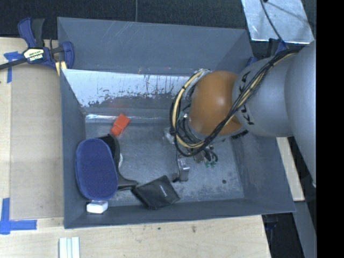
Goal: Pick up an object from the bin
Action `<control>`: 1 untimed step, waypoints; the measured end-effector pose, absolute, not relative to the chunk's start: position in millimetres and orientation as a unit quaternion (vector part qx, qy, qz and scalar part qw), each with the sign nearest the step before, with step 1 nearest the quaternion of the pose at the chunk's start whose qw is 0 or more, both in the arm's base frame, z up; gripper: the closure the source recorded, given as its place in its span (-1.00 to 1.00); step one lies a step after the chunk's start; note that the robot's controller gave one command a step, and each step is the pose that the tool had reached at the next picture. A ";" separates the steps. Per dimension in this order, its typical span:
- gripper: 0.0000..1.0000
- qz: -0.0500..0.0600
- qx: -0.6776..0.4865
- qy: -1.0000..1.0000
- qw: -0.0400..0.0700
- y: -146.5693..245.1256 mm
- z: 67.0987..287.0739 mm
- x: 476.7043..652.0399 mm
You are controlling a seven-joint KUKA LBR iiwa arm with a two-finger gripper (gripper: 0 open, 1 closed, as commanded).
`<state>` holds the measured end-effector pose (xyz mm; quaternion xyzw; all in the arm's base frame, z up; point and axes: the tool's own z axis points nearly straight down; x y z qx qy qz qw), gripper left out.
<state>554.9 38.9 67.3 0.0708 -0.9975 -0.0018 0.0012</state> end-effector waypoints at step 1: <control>-1.00 0.000 0.330 -0.944 0.000 39.7 100.3 484.2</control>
Offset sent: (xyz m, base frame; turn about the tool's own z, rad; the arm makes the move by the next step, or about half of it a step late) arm -0.0704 0.0007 0.0327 -0.5294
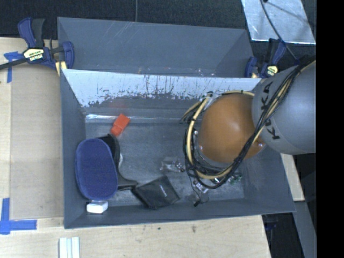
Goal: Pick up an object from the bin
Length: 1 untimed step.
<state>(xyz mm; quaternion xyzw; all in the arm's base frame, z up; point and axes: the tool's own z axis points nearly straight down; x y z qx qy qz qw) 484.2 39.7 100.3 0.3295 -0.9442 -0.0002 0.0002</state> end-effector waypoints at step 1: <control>-1.00 0.000 0.609 -0.793 -0.002 42.3 103.1 521.9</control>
Offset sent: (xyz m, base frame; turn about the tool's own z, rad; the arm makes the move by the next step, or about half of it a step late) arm 0.0368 0.0025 0.0027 -0.6396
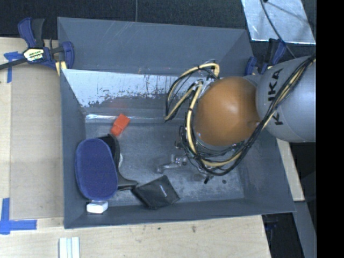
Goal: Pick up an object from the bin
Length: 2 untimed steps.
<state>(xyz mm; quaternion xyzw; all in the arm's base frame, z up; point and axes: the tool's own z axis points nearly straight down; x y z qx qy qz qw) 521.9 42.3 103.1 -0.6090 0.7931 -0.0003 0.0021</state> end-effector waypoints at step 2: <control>-1.00 0.001 -0.714 0.700 0.001 43.1 69.7 507.2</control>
Offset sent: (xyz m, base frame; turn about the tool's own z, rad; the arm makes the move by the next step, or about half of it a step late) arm -0.0150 0.0002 -0.0331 -0.2853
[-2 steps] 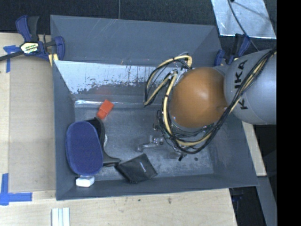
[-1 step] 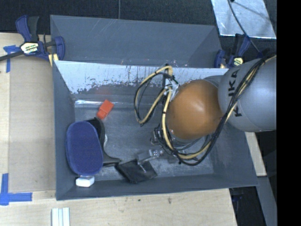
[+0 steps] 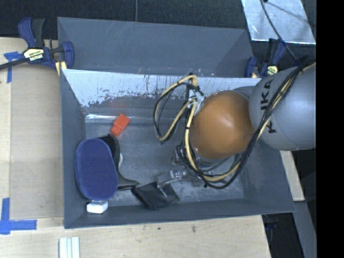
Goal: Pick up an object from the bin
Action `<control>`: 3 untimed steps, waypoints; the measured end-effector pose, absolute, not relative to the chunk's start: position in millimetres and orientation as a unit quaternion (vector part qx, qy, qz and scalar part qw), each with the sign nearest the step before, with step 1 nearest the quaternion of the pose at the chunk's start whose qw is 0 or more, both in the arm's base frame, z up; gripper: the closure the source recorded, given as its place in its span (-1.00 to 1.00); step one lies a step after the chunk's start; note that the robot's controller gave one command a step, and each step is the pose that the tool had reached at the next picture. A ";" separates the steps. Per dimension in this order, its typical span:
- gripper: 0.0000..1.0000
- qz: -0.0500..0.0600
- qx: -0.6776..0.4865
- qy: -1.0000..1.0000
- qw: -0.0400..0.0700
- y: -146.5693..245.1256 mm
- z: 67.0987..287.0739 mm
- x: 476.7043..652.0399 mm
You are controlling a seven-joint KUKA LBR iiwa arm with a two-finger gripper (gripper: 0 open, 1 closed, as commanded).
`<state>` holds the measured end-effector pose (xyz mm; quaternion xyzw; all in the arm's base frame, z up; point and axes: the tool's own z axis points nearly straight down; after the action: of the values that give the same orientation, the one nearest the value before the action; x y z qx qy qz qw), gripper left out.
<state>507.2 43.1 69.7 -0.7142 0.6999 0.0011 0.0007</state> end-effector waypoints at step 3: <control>1.00 -0.002 -0.713 0.701 0.004 44.6 185.8 511.0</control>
Offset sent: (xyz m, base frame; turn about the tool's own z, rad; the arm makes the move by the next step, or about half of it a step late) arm 0.0000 0.0000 0.0000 0.0000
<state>511.0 44.6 185.8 -0.7130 0.7012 -0.0023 0.0038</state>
